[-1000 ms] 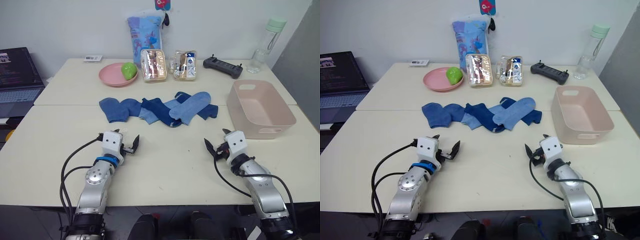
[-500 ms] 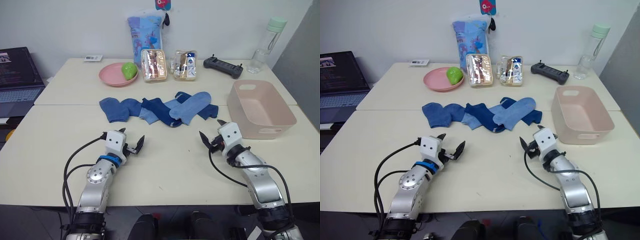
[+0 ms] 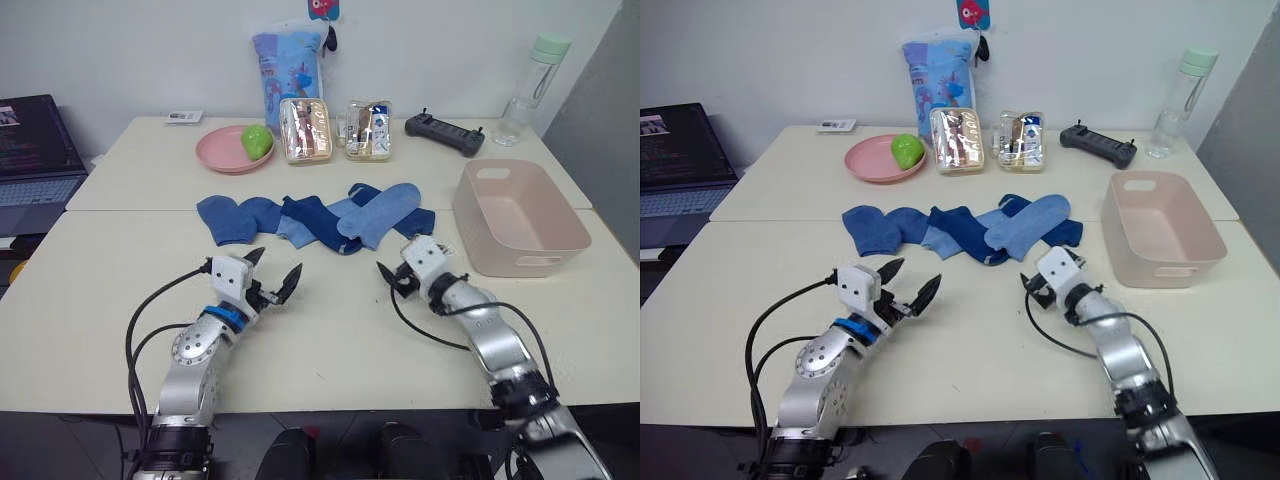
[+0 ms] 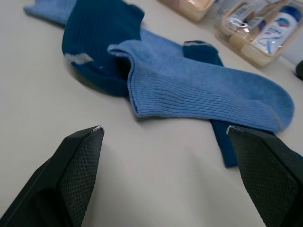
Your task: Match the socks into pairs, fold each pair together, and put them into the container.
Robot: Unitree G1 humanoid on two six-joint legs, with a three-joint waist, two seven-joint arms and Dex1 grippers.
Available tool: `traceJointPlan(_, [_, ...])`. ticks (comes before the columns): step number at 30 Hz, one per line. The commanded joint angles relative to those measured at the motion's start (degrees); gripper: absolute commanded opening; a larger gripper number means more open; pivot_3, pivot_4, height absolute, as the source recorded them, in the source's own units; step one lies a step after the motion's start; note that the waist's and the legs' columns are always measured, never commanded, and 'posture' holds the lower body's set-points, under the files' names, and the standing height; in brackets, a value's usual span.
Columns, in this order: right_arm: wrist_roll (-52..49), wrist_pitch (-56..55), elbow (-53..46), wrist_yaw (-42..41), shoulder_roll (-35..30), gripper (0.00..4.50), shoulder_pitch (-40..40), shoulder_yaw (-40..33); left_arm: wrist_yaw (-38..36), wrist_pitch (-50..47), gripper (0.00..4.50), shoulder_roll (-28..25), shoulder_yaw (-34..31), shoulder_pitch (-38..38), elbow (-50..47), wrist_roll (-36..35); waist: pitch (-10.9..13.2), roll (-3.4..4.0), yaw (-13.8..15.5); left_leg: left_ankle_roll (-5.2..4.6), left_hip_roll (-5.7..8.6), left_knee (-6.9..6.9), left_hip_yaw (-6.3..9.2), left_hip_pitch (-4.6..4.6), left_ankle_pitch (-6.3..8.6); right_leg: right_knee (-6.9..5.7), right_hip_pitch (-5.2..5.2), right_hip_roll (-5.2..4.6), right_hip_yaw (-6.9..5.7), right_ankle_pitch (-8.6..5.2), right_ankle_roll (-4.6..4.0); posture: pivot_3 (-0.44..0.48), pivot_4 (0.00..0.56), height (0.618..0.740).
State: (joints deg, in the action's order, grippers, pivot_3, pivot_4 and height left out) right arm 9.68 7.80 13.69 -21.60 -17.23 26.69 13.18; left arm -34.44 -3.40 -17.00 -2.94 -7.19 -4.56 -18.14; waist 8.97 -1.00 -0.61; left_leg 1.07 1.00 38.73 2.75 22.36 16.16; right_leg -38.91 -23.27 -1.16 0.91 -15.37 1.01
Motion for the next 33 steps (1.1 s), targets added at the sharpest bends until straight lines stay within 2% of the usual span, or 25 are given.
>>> traceJointPlan(1, [1.7,-4.1,7.4,1.7,1.4,4.48,5.7,0.6,-2.4,-1.4,4.5,-1.2,1.3,-1.2,-3.3,-1.3,0.0,0.01,-0.1,0.0,0.0,0.0,0.0,0.0,0.0,0.0,0.0,0.0,0.01,0.0,0.0,0.0,0.15,0.74])
traceJointPlan(5, [3.0,-7.9,15.5,2.5,2.2,4.48,10.3,1.0,-1.6,-2.1,4.5,-0.7,1.4,-1.6,-4.1,-1.1,0.0,0.01,-0.4,0.0,0.02,0.0,0.0,0.0,0.0,0.0,0.0,0.0,0.01,0.0,0.0,0.0,0.15,0.74])
traceJointPlan(8, [1.8,-10.0,18.4,2.6,2.7,3.86,11.5,-0.2,-0.7,-1.2,4.5,-0.5,1.5,-0.3,-4.3,-0.1,0.0,0.01,-0.4,0.0,0.02,-0.01,0.01,0.01,0.0,0.02,0.0,0.0,0.01,0.0,0.0,0.0,0.15,0.74])
traceJointPlan(19, [0.7,-14.2,19.9,-1.5,2.4,0.03,11.3,-0.6,-0.9,-0.3,4.5,-0.1,2.1,1.1,-4.2,0.6,0.0,0.03,-0.7,0.0,0.01,-0.01,0.03,0.01,0.0,0.02,0.0,-0.01,0.01,0.0,0.0,0.0,0.15,0.74])
traceJointPlan(27, [-0.9,-15.1,16.4,-3.1,1.7,0.03,9.1,-1.6,-1.4,0.3,4.5,-0.1,2.8,0.7,-3.1,0.9,0.0,0.03,-0.8,0.0,0.0,-0.02,0.04,0.01,0.0,0.01,0.0,-0.01,0.0,0.0,0.0,0.0,0.15,0.74])
traceJointPlan(33, [-5.2,-10.2,-5.5,-13.8,-4.5,0.03,-3.4,-1.4,-5.2,-1.8,4.5,-2.5,3.6,1.1,-4.2,-0.6,0.0,0.07,-0.7,-0.01,0.01,-0.02,0.09,0.09,0.0,0.08,0.0,-0.02,-0.02,-0.01,0.01,0.0,0.15,0.74])
